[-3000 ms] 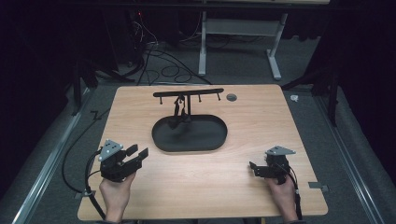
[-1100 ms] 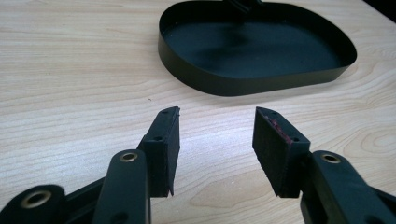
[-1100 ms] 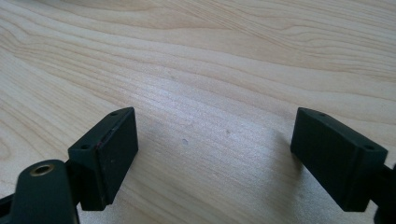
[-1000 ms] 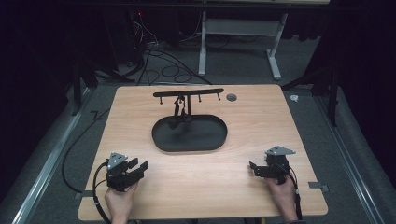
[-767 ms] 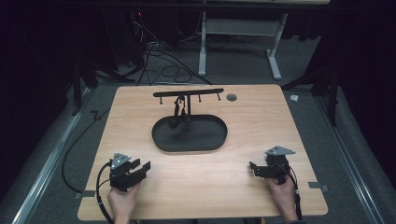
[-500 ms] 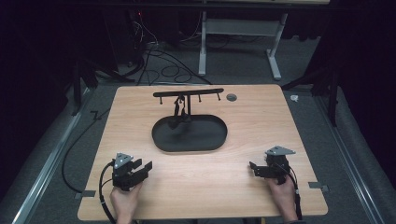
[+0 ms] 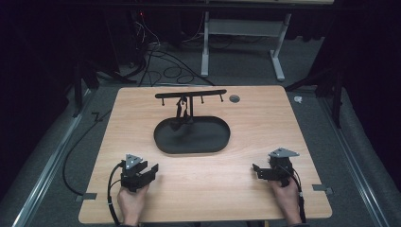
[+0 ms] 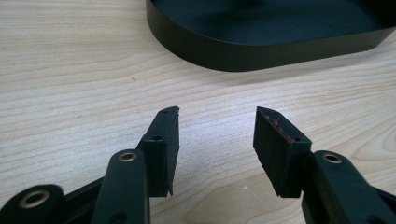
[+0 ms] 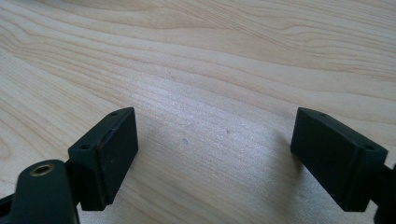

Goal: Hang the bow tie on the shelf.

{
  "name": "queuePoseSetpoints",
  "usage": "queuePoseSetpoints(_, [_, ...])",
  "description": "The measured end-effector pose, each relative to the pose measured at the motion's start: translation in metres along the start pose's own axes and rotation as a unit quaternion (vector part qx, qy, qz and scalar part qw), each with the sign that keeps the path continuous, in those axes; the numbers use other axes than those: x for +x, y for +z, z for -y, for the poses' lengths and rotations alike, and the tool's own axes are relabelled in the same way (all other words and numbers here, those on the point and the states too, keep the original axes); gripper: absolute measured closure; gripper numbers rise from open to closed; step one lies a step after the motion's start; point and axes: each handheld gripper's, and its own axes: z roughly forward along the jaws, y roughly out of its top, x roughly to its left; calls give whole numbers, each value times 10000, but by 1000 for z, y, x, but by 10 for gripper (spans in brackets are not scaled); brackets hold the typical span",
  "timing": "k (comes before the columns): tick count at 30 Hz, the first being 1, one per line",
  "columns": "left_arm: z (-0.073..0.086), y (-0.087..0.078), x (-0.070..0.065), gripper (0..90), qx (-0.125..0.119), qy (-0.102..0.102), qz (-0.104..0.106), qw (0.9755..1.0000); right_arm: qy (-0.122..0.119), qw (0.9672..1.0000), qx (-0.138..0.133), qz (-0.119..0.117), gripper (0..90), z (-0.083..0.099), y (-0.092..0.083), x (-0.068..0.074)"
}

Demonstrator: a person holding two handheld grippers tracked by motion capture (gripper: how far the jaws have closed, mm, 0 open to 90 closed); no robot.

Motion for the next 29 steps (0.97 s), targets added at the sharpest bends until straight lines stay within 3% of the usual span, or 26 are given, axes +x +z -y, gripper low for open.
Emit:
queuePoseSetpoints(14, [6,15,-4,482,70,147,-238,9996,-1,10000,-1,-1,161,0,0,0])
queuePoseSetpoints(20, [9,21,-10,450,146,522,-462,9975,8,10000,2,-2,161,0,0,0])
queuePoseSetpoints(29, [10,23,-11,425,114,503,-443,9977,10,10000,5,-2,161,0,0,0])
